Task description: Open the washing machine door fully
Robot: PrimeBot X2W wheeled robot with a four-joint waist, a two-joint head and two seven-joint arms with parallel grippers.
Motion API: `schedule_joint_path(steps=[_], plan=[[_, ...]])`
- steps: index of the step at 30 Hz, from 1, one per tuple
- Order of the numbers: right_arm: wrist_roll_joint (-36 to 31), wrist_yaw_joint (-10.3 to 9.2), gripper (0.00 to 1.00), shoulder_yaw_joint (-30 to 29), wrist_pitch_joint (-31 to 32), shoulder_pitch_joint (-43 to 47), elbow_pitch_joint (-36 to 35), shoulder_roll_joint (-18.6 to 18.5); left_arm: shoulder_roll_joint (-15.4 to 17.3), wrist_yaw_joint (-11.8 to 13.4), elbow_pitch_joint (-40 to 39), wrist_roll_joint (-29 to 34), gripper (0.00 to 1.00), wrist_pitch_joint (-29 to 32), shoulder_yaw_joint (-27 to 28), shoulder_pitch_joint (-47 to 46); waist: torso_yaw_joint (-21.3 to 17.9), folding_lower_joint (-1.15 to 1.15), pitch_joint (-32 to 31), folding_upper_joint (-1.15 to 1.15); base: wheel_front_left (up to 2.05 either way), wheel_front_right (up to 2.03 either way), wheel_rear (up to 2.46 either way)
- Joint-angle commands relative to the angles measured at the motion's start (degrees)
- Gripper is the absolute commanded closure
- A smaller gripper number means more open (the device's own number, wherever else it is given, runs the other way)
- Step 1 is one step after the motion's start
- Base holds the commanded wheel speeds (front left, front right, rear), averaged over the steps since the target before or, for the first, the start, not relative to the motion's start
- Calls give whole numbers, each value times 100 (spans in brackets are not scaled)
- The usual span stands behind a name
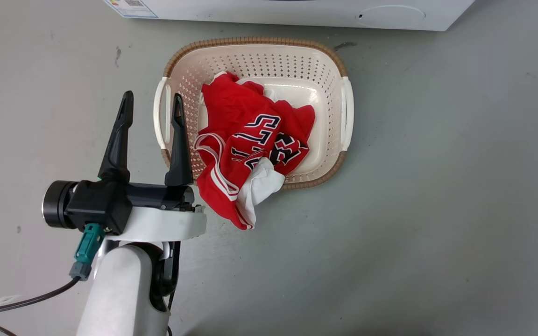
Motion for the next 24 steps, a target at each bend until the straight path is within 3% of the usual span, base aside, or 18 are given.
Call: schedule_joint_path(steps=[1,8,24], plan=[[-64,0,100,50,9,-175,87,38,6,13,4,-30,0,-16,-9,-68,32,-1,27,0,0,0,0],[-205,-2,100,353,327,-233,273,72,5,53,25,-76,0,-16,24,-72,70,-1,15,0,0,0,0],[44,6,100,768,1049,641,-396,203,6,33,117,-4,0,-16,152,163,-150,-1,-467,0,0,0,0]])
